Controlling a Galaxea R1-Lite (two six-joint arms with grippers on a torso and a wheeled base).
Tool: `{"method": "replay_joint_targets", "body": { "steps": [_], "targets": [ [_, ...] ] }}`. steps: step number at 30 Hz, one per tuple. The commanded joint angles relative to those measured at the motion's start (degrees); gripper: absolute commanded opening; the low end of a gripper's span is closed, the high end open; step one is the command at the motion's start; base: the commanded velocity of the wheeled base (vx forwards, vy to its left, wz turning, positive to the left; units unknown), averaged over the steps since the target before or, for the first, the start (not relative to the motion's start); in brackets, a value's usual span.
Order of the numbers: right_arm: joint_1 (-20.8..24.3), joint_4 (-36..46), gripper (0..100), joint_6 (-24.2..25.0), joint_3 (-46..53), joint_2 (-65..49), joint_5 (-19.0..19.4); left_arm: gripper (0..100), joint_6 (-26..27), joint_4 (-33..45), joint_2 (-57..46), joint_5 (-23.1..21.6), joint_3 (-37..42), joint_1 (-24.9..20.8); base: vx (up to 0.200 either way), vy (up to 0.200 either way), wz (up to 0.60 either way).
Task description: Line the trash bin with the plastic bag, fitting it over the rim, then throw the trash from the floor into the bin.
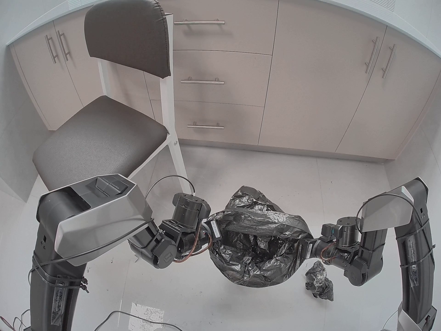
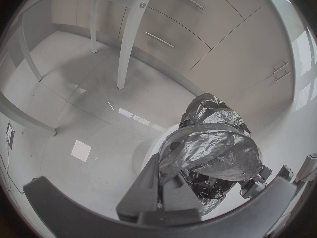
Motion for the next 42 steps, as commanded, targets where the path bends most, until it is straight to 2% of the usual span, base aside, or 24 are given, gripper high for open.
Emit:
{"method": "replay_joint_targets", "body": {
  "steps": [1, 4, 5, 11, 17, 23, 28, 32, 38, 42],
  "targets": [
    [-0.4, -1.0, 0, 0.0, -0.3, 0.4, 0.0, 0, 0.0, 0.0, 0.4, 0.2, -0.1, 0.4, 0.0, 0.0, 0.0],
    [-0.4, -1.0, 0, -0.1, -0.3, 0.4, 0.0, 0, -0.1, 0.0, 0.4, 0.3, 0.0, 0.4, 0.0, 0.0, 0.0],
    [-0.4, -1.0, 100, -0.1, -0.3, 0.4, 0.0, 0, -0.1, 0.0, 0.4, 0.3, 0.1, 0.4, 0.0, 0.0, 0.0],
    [0.5, -1.0, 100, -0.6, 2.3, -0.3, 0.2, 0, -0.2, -1.7, 0.3, 0.2, 0.6, 0.4, 0.0, 0.0, 0.0],
    [3.1, -1.0, 100, -9.1, 9.7, -3.8, 0.5, 0, -0.3, -2.1, 0.4, 0.2, 0.7, 0.4, 0.0, 0.0, 0.0],
    [6.7, -1.0, 100, -9.7, 10.0, -10.2, -0.2, 0, -0.3, -2.1, 0.4, 0.2, 0.7, 0.4, 0.0, 0.0, 0.0],
    [10.7, -1.0, 100, -10.2, 7.1, -13.5, -6.5, 0, -0.2, -2.1, 0.4, 0.2, 0.7, 0.4, 0.0, 0.0, 0.0],
    [11.4, -1.0, 100, -11.0, 4.9, -13.6, -7.5, 0, -0.2, -2.1, 0.4, 0.2, 0.8, 0.4, 0.0, 0.0, 0.0],
    [11.0, 12.3, 100, -14.0, -7.8, -13.1, -8.9, 0, -0.1, -2.4, 0.4, 0.3, 0.8, 0.4, 0.0, 0.0, 0.0],
    [10.8, 18.8, 100, -14.0, -12.5, -12.4, -9.1, 0, -0.1, -2.5, 0.4, 0.3, 1.1, 0.4, 0.0, 0.0, 0.0]
  ]
}}
